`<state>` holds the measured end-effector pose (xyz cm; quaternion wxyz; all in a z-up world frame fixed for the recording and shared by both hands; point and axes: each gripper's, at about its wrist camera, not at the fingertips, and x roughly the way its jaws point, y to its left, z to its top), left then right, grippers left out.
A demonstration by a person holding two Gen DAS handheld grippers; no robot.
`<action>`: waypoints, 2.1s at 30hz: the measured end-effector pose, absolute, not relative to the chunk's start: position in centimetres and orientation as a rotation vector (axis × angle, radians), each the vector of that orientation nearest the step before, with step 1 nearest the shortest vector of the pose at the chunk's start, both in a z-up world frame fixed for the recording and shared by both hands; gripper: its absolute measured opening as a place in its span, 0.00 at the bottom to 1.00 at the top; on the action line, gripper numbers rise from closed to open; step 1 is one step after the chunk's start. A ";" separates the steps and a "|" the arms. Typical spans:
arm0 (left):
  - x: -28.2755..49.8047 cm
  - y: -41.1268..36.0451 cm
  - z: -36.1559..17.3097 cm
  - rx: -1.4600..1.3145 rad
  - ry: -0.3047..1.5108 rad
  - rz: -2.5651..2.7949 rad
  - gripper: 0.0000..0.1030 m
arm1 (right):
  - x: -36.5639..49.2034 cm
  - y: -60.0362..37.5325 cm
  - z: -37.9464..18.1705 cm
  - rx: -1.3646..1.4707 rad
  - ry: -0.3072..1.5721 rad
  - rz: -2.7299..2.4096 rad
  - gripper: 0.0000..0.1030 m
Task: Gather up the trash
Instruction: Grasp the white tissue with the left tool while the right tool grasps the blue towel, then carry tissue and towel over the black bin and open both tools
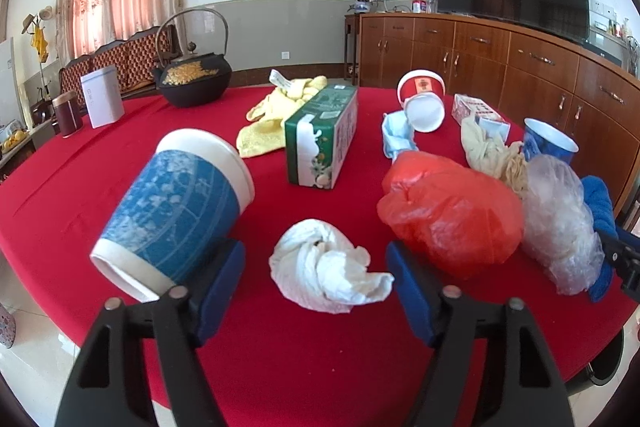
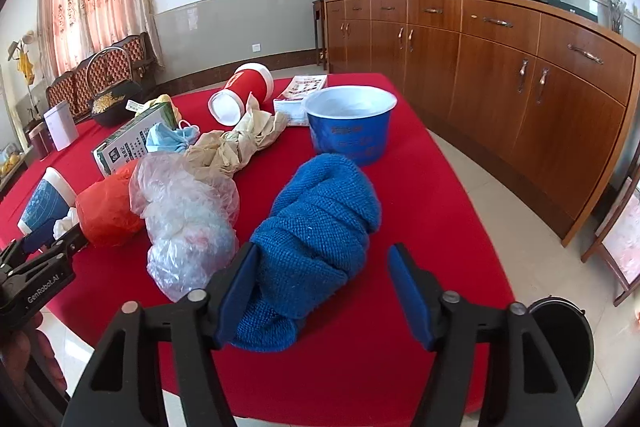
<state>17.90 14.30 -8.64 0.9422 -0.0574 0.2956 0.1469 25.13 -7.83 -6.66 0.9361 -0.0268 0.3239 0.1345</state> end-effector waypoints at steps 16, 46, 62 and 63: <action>15.9 13.4 -7.0 -0.127 0.559 0.254 0.40 | 23.6 -9.6 -5.4 -0.028 0.608 0.296 0.18; 14.7 -1.5 -2.8 -0.048 0.489 -0.139 0.38 | 15.6 -24.9 -0.8 0.027 0.483 -0.002 0.11; 16.9 -19.7 -4.7 0.045 0.573 -0.508 0.38 | 11.7 -39.5 -4.6 0.041 0.572 -0.169 0.11; 17.3 -20.5 -5.1 0.049 0.588 -0.522 0.38 | 11.8 -40.2 -5.0 0.036 0.583 -0.167 0.11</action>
